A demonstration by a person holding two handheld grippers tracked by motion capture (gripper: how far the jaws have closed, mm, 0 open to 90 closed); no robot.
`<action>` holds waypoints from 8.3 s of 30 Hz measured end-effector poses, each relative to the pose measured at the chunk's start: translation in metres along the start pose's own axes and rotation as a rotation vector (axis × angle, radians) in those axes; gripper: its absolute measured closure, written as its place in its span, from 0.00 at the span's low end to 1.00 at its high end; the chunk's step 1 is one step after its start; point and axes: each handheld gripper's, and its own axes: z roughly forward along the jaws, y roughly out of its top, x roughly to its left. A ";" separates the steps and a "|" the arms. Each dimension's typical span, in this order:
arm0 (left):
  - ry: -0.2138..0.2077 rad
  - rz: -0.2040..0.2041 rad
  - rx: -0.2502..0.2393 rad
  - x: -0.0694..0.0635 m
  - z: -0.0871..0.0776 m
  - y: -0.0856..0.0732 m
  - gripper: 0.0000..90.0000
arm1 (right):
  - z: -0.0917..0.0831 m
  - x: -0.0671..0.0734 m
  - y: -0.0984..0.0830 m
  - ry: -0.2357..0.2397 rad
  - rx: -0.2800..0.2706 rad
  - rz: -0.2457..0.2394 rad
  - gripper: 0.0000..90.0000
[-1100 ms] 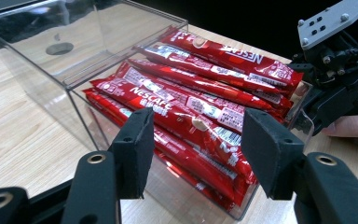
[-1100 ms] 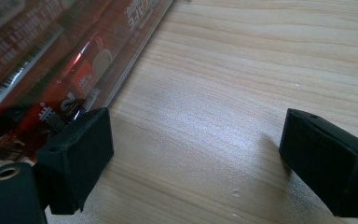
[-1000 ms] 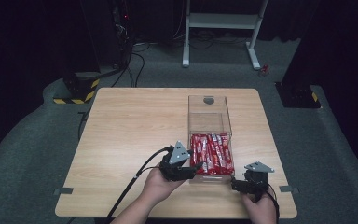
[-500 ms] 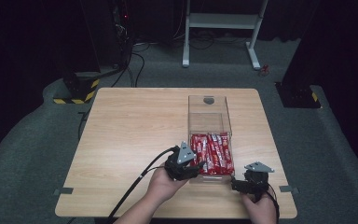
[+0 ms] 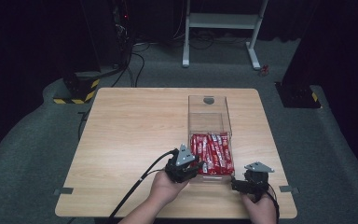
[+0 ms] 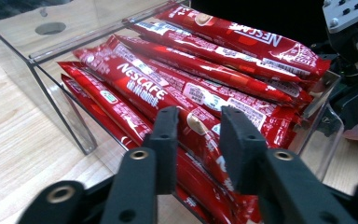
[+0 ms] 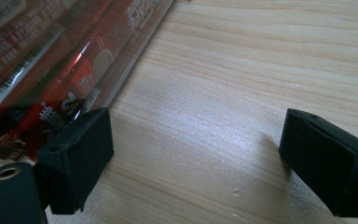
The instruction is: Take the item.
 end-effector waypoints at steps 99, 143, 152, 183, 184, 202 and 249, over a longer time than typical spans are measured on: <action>-0.080 -0.117 -0.186 0.058 -0.077 -0.024 0.98 | 0.000 0.000 0.000 0.000 0.000 -0.003 0.11; 0.145 -0.182 -0.186 0.133 -0.115 -0.049 0.98 | 0.000 0.000 0.000 0.000 -0.002 -0.005 0.11; 0.195 -0.218 -0.155 0.151 -0.116 -0.062 0.98 | 0.000 0.000 0.000 0.000 -0.002 -0.006 0.11; 0.221 -0.261 -0.002 0.167 -0.079 -0.092 0.98 | 0.000 0.000 0.000 0.000 -0.002 -0.005 0.12; 0.223 -0.260 0.002 0.167 -0.078 -0.092 0.98 | 0.000 0.000 0.000 0.001 -0.001 -0.005 0.12; 0.231 -0.253 0.088 0.168 -0.063 -0.101 0.97 | -0.001 0.000 0.000 0.003 -0.002 -0.007 0.13; 0.246 -0.208 0.072 0.158 -0.089 -0.093 0.52 | -0.001 0.000 0.000 0.006 -0.003 -0.006 0.13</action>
